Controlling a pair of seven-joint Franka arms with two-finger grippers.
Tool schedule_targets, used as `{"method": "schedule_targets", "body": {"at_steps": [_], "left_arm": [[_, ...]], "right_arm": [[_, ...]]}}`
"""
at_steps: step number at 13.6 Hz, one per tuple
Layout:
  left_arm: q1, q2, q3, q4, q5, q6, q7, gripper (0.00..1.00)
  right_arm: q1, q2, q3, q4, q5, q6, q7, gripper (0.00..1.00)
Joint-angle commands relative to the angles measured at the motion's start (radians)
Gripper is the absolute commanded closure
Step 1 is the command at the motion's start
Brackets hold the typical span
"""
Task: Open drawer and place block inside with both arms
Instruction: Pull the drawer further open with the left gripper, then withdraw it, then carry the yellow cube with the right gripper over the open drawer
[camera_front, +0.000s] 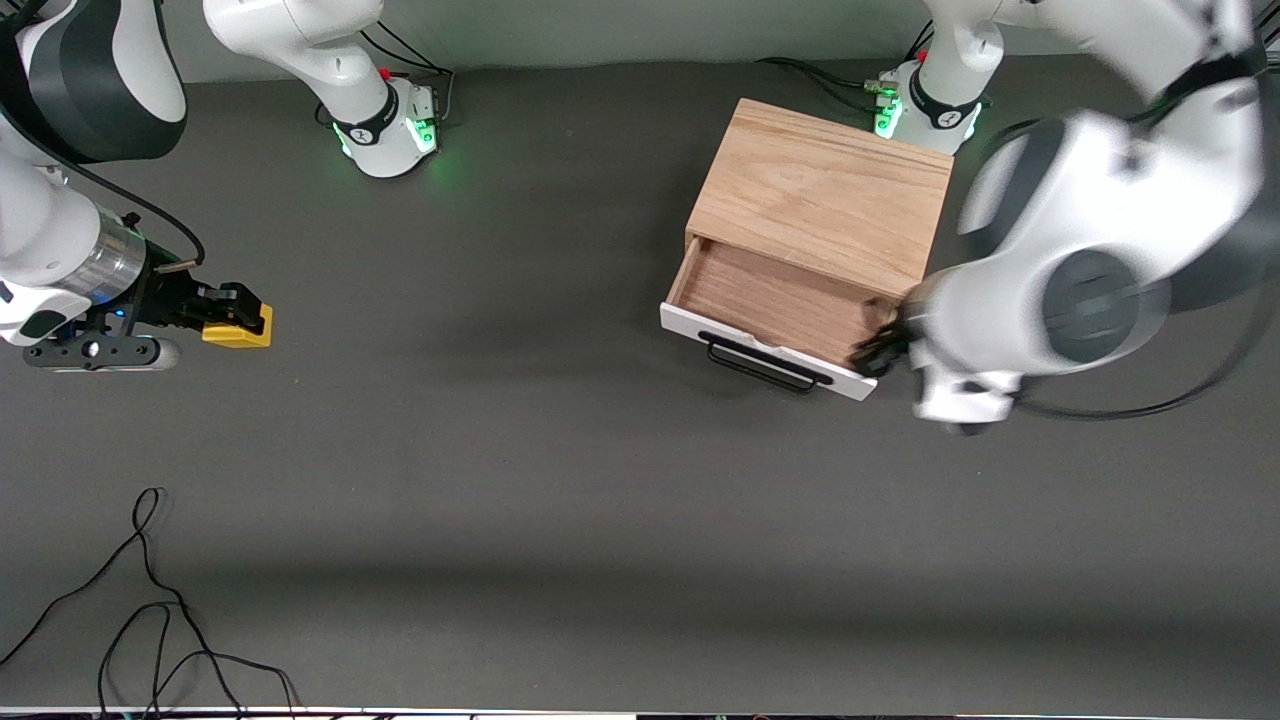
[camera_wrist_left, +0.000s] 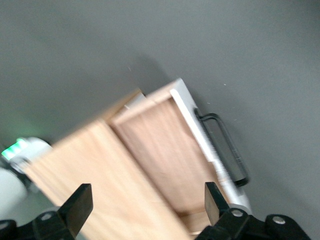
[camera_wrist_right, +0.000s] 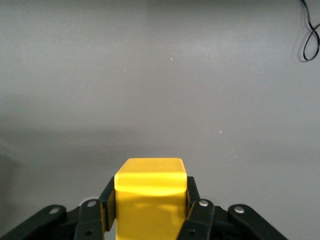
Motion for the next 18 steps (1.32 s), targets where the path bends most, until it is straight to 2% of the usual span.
{"method": "schedule_targets", "body": {"at_steps": [1,3,5,6,9,11,12,15,18], "left_arm": [[0.092,-0.080,-0.004,-0.009,0.043,-0.068,0.321,0.00],[0.144,-0.129,-0.004,-0.025,0.083,-0.076,0.574,0.00],[0.191,-0.150,-0.004,-0.049,0.106,-0.030,0.847,0.00],[0.219,-0.161,-0.008,-0.052,0.098,0.001,0.877,0.00],[0.200,-0.186,-0.013,-0.054,0.106,0.041,0.867,0.00],[0.180,-0.218,-0.013,-0.113,0.111,0.054,0.865,0.00],[0.183,-0.233,-0.011,-0.141,0.111,0.068,0.867,0.00],[0.187,-0.236,-0.011,-0.146,0.109,0.073,0.867,0.00],[0.184,-0.236,-0.011,-0.147,0.111,0.068,0.867,0.00]], "right_arm": [[0.039,-0.023,-0.005,-0.021,-0.015,0.016,-0.010,0.69],[0.061,-0.023,-0.005,-0.022,-0.012,0.021,0.002,0.69],[0.064,-0.025,-0.002,-0.022,-0.001,0.021,0.025,0.69],[0.074,-0.023,-0.002,-0.021,0.001,0.021,0.036,0.69],[0.131,-0.023,-0.002,-0.019,0.002,0.022,0.121,0.69],[0.191,-0.020,-0.002,-0.016,0.002,0.042,0.204,0.69],[0.243,-0.013,-0.002,-0.015,0.002,0.048,0.279,0.69],[0.392,0.017,-0.002,-0.002,0.001,0.093,0.512,0.69],[0.478,0.050,0.001,0.057,0.005,0.087,0.681,0.69]]}}
